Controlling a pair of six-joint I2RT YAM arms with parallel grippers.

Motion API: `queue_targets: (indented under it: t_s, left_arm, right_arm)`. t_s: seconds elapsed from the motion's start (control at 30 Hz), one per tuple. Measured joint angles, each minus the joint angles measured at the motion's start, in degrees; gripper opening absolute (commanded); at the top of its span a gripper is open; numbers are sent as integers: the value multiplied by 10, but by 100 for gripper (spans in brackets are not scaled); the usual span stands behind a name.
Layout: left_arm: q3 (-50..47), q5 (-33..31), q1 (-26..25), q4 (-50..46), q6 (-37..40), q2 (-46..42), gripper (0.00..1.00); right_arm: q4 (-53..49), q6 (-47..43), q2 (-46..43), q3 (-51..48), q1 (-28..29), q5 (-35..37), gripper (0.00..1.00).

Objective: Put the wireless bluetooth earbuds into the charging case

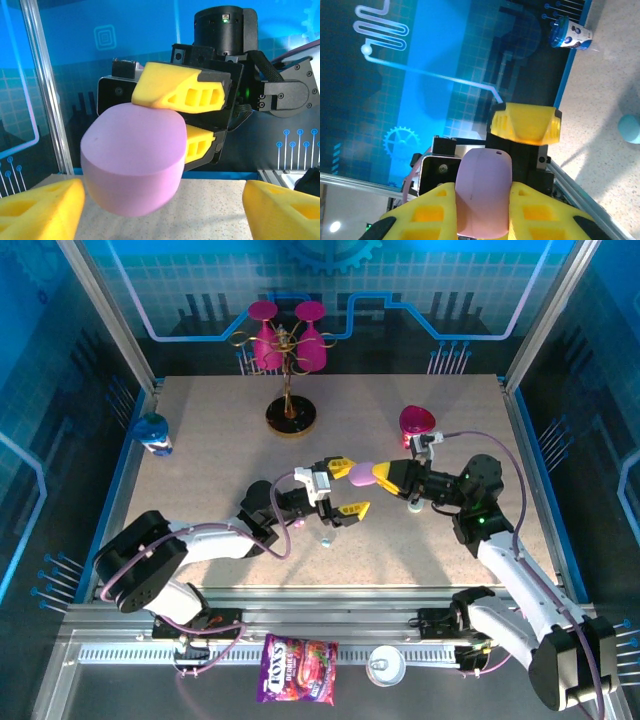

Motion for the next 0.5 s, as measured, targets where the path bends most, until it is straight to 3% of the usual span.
queue_targets:
  t_s: [0.5]
  left_arm:
    - [20, 2, 0, 33, 0, 5, 58]
  right_arm:
    - [64, 62, -4, -19, 0, 1, 16]
